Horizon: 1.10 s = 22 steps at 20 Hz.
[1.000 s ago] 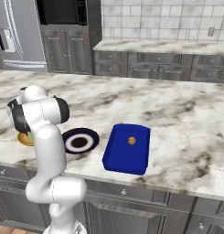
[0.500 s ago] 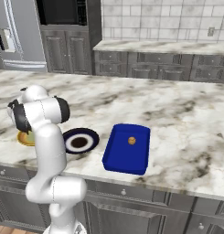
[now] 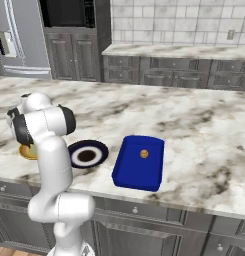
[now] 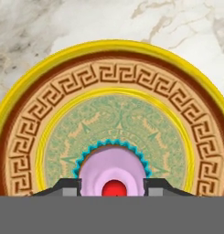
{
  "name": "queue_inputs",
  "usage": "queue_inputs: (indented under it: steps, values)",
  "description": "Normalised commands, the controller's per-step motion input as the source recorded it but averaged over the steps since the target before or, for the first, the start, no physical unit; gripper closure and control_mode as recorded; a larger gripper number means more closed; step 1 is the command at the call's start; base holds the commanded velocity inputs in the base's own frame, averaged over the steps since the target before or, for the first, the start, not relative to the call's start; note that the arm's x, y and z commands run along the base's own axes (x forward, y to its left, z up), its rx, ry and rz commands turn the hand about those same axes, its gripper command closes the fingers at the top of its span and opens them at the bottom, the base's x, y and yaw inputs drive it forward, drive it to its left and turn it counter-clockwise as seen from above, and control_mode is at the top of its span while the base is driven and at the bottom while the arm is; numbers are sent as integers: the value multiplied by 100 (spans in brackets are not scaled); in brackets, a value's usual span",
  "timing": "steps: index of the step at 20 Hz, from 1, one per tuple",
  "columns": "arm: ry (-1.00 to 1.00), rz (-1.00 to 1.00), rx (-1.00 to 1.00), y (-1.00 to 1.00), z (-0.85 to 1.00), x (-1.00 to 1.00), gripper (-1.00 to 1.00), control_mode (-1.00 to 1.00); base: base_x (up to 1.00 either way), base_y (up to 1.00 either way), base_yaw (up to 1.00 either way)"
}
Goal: Move the dessert items from the plates to the tray.
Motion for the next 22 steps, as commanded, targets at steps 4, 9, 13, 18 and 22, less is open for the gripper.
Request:
queue_inputs:
  steps: [4,9,13,18,22]
  values:
    - [0,0,0,-10,0,-15,100,-100,0,0,0]
    - [0,0,0,-9,4,-4,100,-100,0,0,0]
    - [0,0,0,-14,29,-4,100,-100,0,0,0]
    - [0,0,0,-30,52,-14,100,-100,0,0,0]
    - [0,0,0,-61,41,-4,100,-100,0,0,0]
